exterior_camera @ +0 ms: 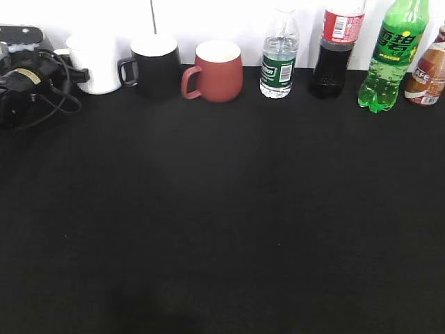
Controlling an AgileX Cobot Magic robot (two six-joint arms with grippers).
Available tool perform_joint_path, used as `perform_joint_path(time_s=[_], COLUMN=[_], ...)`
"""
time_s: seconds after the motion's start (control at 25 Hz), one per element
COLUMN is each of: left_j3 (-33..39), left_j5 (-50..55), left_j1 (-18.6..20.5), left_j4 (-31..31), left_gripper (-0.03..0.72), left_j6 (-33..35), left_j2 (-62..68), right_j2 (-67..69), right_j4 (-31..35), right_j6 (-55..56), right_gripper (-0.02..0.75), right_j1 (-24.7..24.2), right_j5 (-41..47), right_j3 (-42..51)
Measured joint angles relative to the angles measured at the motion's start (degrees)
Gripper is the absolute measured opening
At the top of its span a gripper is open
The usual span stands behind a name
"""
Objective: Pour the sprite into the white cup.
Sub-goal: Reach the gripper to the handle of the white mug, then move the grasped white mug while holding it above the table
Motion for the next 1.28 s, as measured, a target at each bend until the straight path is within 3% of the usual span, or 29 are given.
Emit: perform_joint_path(time_s=[0.24, 0.48, 0.6, 0.72, 0.88, 1.0, 1.08, 1.28], left_j3=[0.00, 0.00, 2.70, 14.49, 37.44, 49.86, 54.69, 56.69], left_j5=[-2.62, -10.66, -10.43, -11.14, -14.02, -13.99, -13.00, -8.80], left_j1=[0.01, -0.41, -0.58, -0.76, -3.87, -5.98, -8.46, -15.70], left_j4=[1.82, -1.20, -1.92, -2.33, -1.99, 0.00, 0.39, 4.89], left_gripper=[0.108, 0.084, 0.081, 0.081, 0.080, 0.080, 0.079, 0.078], left_j6=[0.24, 0.82, 0.82, 0.82, 0.82, 0.82, 0.82, 0.82], left_j2=[0.18, 0.34, -6.12, -17.77, -37.92, -50.38, -53.77, -54.06], right_j2=[0.00, 0.00, 0.00, 0.00, 0.00, 3.34, 9.13, 35.13], right_j4=[0.00, -0.05, -0.05, -0.05, 1.49, 6.04, 6.41, 2.45], right_j6=[0.00, 0.00, 0.00, 0.00, 0.05, 0.05, 0.05, 0.05], right_gripper=[0.586, 0.586, 0.586, 0.586, 0.586, 0.585, 0.585, 0.586], right_j1=[0.00, 0.00, 0.00, 0.00, 0.00, 0.00, 0.00, 0.00], right_j5=[0.00, 0.00, 0.00, 0.00, -0.97, -17.36, -30.05, -70.67], right_j3=[0.00, 0.02, 0.02, 0.02, -0.40, -0.57, 4.45, 12.45])
